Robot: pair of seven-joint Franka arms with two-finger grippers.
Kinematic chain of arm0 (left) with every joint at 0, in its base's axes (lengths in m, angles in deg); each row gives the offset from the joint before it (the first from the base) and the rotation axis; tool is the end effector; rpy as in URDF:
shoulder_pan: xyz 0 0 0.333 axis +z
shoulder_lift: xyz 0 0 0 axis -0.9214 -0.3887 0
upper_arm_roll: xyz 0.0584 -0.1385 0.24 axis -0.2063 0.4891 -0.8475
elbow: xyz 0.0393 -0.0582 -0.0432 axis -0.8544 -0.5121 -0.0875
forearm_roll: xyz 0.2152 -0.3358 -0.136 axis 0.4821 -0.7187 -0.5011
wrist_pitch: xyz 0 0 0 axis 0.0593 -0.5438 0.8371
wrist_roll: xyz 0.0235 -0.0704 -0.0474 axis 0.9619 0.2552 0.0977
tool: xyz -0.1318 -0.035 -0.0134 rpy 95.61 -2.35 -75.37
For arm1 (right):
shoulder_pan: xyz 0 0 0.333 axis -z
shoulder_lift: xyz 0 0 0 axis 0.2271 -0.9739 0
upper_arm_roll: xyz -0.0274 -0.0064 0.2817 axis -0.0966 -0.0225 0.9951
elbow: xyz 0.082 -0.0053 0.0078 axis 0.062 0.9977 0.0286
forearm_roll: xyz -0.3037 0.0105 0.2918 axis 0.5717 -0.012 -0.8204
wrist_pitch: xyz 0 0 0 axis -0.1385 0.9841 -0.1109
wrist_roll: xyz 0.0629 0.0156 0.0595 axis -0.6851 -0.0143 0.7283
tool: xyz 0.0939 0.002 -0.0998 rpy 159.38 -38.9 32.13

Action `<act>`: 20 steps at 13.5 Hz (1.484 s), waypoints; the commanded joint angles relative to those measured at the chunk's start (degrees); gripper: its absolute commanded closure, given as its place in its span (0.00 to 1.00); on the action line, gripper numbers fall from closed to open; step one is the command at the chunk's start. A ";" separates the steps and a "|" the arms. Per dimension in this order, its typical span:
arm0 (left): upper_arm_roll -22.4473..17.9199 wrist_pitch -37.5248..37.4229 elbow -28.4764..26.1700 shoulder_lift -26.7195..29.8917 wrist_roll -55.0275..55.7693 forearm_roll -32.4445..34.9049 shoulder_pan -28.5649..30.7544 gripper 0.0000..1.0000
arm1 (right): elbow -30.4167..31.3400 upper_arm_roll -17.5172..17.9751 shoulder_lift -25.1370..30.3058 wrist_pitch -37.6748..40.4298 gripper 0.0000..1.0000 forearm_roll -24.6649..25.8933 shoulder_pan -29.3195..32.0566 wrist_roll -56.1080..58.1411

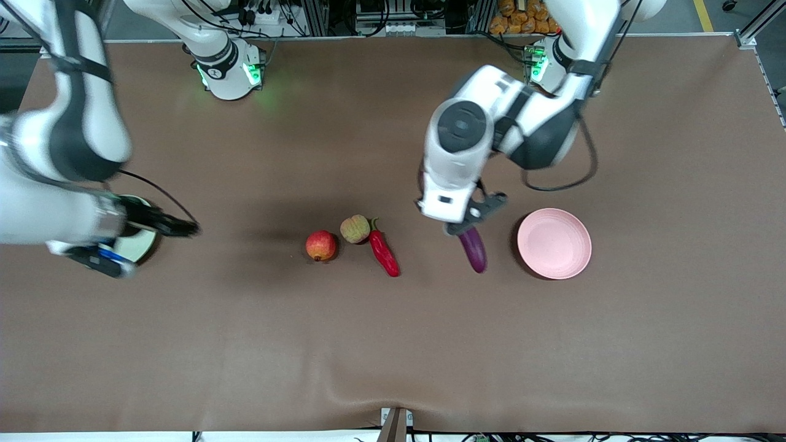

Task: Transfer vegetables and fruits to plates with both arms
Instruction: 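Carry the eggplant to the pink plate while the right gripper grasps the pomegranate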

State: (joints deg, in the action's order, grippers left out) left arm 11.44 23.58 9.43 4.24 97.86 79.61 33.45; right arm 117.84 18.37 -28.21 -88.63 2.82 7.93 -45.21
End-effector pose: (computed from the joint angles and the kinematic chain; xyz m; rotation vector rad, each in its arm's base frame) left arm 0.5657 -0.4054 0.3578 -2.9871 -0.7352 0.1654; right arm 0.6462 0.1002 0.3406 -2.9141 0.6981 0.4423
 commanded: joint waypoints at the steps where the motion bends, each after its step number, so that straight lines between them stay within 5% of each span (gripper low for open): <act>1: 0.68 -0.09 -7.23 4.87 -11.39 1.40 4.92 1.00 | 1.73 6.36 -4.88 -10.49 0.00 -0.55 -0.68 -15.33; 6: 0.77 4.64 -14.44 6.19 -31.69 6.06 8.53 1.00 | 1.99 8.14 -12.27 -23.87 0.00 0.07 -5.17 -21.97; 10: 0.86 20.09 -27.79 10.85 -38.24 6.24 12.57 1.00 | 2.79 8.23 -15.27 -28.10 0.00 5.17 -7.98 -24.51; 15: 0.86 23.63 -29.83 4.71 -38.42 17.55 16.96 1.00 | 6.64 10.78 -16.59 -32.41 0.00 8.93 -9.48 -25.04; 20: 0.68 26.98 -33.53 2.51 -38.42 18.19 18.29 1.00 | 8.85 11.74 -16.94 -33.81 0.00 11.59 -10.27 -27.14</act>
State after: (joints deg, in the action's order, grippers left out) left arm 11.58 49.42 -22.72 6.15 59.65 96.29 51.02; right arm 125.72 29.31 -45.39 -121.07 12.98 -2.03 -69.43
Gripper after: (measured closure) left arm 0.674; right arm 0.000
